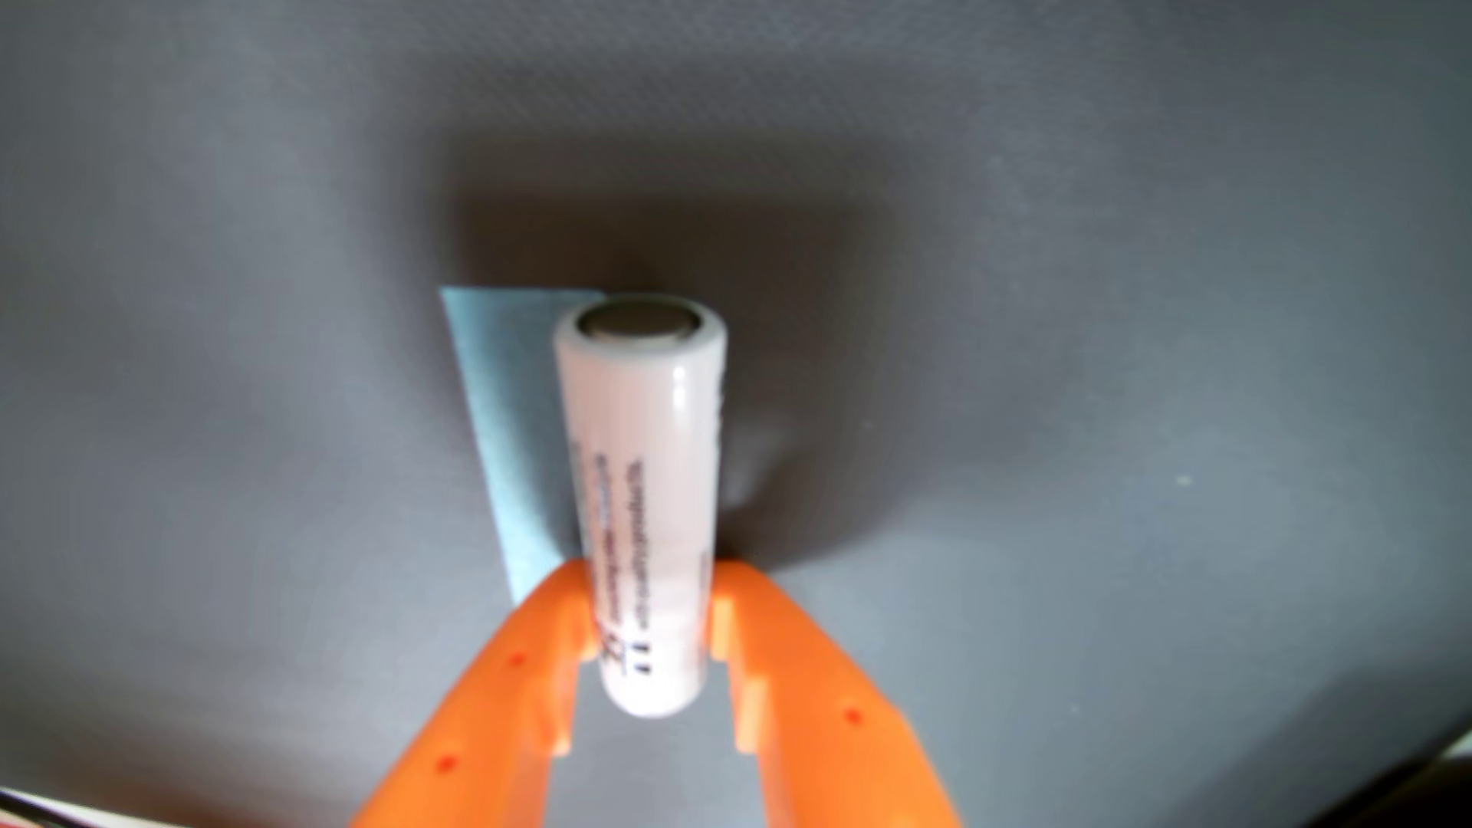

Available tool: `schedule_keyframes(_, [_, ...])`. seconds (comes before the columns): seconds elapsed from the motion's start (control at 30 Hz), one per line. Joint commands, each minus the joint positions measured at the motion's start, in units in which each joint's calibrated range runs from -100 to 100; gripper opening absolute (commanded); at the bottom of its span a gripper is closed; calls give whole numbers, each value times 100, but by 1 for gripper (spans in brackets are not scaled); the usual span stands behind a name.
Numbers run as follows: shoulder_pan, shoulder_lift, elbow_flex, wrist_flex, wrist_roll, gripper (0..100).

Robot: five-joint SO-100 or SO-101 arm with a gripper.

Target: Insert Battery

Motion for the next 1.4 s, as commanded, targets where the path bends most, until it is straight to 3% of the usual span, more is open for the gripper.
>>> schedule_keyframes(0.0, [-65,-445,-334,522,-144,2])
schedule_keyframes(0.53, [-620,-1770,90,649,-1189,2])
schedule_keyframes(1.37, [-2828,-1821,144,649,-1622,2])
